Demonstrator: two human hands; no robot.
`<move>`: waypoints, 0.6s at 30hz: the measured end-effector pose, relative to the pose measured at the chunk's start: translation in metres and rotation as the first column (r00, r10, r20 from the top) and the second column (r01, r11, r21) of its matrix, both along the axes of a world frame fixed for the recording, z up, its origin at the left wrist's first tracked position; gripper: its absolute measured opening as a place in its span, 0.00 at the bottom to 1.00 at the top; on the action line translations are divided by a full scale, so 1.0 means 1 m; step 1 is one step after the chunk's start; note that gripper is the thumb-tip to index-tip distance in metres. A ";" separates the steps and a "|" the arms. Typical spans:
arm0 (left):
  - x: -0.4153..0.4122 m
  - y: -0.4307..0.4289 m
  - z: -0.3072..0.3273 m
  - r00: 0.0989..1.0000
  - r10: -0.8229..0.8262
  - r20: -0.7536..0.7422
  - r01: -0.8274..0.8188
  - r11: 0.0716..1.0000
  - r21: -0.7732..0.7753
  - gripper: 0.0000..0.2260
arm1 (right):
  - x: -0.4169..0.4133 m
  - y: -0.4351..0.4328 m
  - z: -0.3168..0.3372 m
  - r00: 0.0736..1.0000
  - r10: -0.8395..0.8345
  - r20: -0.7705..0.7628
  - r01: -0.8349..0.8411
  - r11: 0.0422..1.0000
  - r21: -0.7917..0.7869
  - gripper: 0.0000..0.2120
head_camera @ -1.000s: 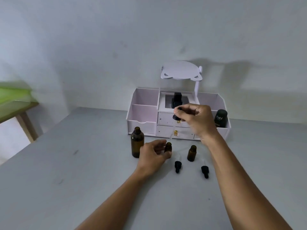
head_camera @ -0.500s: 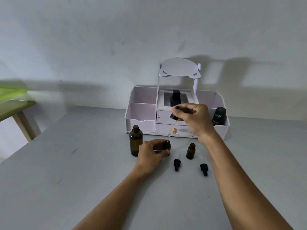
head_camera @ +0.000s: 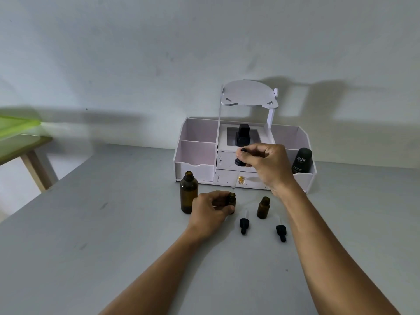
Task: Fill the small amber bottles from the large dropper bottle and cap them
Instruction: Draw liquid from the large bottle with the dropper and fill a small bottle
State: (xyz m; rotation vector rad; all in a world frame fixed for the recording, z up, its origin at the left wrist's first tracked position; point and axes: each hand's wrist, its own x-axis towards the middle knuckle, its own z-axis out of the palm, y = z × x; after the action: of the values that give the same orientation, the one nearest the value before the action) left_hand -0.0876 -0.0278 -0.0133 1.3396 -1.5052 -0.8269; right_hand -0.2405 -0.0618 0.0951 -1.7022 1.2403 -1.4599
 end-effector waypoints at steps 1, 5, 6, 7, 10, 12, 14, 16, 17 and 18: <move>0.000 0.000 0.000 1.000 0.001 0.002 -0.001 1.000 -0.001 0.16 | 0.000 -0.001 0.000 1.000 -0.002 0.002 0.002 1.000 -0.001 0.02; 0.001 0.000 0.000 1.000 0.004 0.001 -0.004 1.000 -0.001 0.16 | 0.001 -0.001 -0.002 1.000 -0.008 0.001 0.008 1.000 -0.006 0.02; 0.001 0.000 0.000 1.000 0.004 0.004 -0.004 1.000 -0.003 0.16 | 0.002 -0.001 -0.002 1.000 -0.009 -0.006 0.009 1.000 -0.009 0.02; 0.001 0.000 0.000 1.000 0.004 0.007 -0.004 1.000 -0.005 0.16 | 0.002 -0.001 -0.002 1.000 -0.011 -0.017 0.011 1.000 -0.013 0.02; 0.000 0.000 0.001 1.000 0.002 0.010 -0.002 1.000 -0.006 0.17 | 0.003 -0.002 -0.002 0.999 -0.018 -0.046 0.017 1.000 -0.022 0.02; 0.001 0.000 0.001 1.000 0.002 0.005 -0.002 1.000 -0.002 0.17 | 0.003 -0.002 -0.002 0.998 -0.022 -0.054 0.020 1.000 -0.021 0.02; 0.001 0.001 0.002 1.000 0.001 0.006 -0.001 1.000 -0.002 0.17 | 0.004 -0.001 -0.002 0.998 -0.020 -0.063 0.019 1.000 -0.017 0.02; 0.001 0.001 0.002 1.000 0.001 0.009 -0.001 1.000 -0.007 0.17 | 0.004 0.000 -0.002 0.998 -0.014 -0.065 0.013 1.000 -0.014 0.02; 0.001 0.001 0.002 1.000 0.000 0.014 0.000 1.000 -0.010 0.17 | 0.004 0.001 -0.001 0.998 -0.012 -0.069 0.011 1.000 -0.010 0.02; 0.001 0.001 0.002 1.000 -0.001 0.018 0.001 1.000 -0.011 0.17 | 0.004 0.001 -0.001 0.997 -0.011 -0.078 0.011 1.000 -0.006 0.02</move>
State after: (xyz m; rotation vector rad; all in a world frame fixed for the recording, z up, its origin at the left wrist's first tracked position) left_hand -0.0868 -0.0269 -0.0111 1.3411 -1.5225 -0.8084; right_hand -0.2361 -0.0606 0.0943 -1.7741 1.2889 -1.4169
